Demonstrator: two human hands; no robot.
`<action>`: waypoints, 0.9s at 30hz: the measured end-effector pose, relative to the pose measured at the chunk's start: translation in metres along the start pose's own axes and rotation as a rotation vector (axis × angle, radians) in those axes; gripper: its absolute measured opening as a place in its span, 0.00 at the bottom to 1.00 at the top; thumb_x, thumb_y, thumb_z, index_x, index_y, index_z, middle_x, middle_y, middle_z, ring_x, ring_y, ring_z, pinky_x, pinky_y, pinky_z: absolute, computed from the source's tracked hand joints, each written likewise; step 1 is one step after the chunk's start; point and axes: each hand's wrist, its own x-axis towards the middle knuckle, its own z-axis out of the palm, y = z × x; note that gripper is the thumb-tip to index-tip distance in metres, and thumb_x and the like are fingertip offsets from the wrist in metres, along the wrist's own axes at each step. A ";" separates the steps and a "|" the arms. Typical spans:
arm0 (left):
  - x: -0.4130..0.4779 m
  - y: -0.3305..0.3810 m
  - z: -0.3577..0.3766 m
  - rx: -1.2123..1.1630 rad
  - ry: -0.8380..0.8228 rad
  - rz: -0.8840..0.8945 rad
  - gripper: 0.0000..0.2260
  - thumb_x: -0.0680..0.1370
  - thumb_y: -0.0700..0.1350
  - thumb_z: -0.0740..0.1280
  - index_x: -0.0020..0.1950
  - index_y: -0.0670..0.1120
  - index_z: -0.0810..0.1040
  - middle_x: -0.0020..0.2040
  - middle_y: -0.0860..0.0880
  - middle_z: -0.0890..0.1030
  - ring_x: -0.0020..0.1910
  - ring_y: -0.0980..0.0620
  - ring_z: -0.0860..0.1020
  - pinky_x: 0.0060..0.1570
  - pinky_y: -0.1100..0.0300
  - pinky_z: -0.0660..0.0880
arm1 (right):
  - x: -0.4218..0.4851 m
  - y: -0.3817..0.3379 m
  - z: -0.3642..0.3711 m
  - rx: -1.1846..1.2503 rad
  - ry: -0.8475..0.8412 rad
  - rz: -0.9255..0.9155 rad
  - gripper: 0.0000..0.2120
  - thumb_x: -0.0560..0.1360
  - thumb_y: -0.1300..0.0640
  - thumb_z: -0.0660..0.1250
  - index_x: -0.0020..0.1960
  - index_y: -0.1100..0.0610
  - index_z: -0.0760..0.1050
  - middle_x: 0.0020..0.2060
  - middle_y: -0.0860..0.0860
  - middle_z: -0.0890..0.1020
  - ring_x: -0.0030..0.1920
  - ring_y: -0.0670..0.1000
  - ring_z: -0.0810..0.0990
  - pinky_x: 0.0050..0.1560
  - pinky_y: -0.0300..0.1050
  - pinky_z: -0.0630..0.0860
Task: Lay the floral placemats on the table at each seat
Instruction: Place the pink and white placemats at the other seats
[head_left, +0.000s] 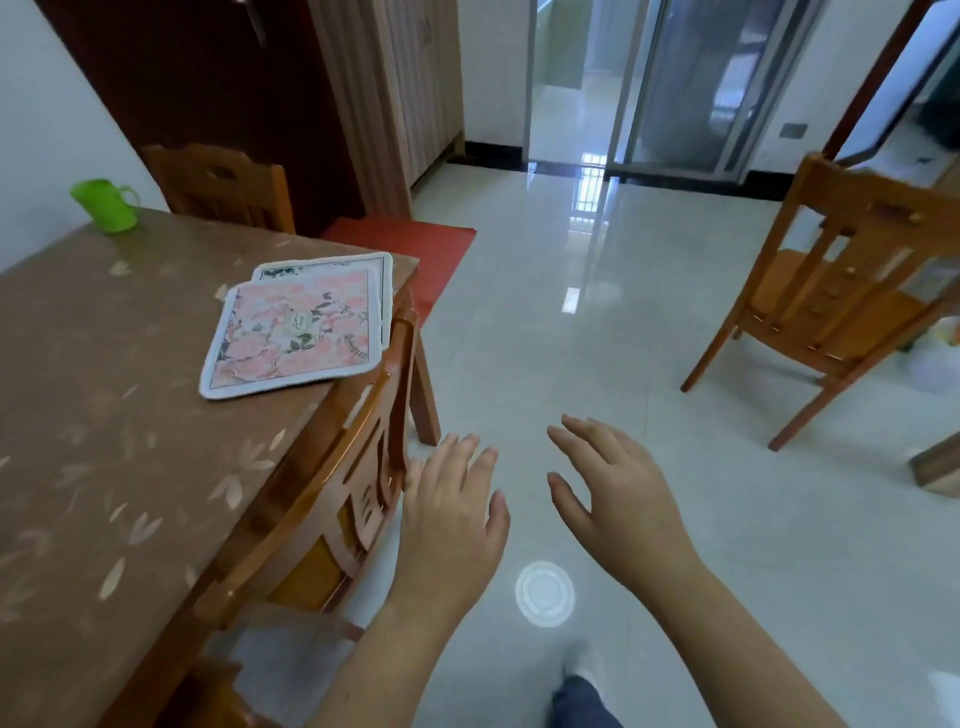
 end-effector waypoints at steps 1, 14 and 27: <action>0.015 -0.003 0.004 0.017 0.017 -0.014 0.16 0.72 0.41 0.69 0.59 0.42 0.75 0.60 0.41 0.77 0.62 0.41 0.72 0.61 0.44 0.57 | 0.017 0.007 0.003 0.006 -0.007 -0.018 0.17 0.70 0.60 0.70 0.59 0.60 0.75 0.57 0.57 0.80 0.58 0.59 0.77 0.58 0.57 0.74; 0.165 -0.069 0.004 0.160 0.259 -0.317 0.16 0.72 0.41 0.62 0.58 0.38 0.75 0.58 0.39 0.77 0.60 0.39 0.72 0.61 0.42 0.64 | 0.234 0.043 0.043 0.076 -0.086 -0.384 0.15 0.72 0.57 0.67 0.58 0.58 0.74 0.55 0.56 0.81 0.57 0.59 0.78 0.56 0.55 0.74; 0.210 -0.226 0.003 0.220 0.186 -0.532 0.16 0.71 0.35 0.69 0.57 0.36 0.75 0.57 0.37 0.77 0.60 0.37 0.72 0.60 0.39 0.65 | 0.362 -0.024 0.150 0.052 -0.307 -0.501 0.17 0.73 0.57 0.65 0.61 0.58 0.73 0.60 0.55 0.78 0.62 0.58 0.74 0.62 0.56 0.69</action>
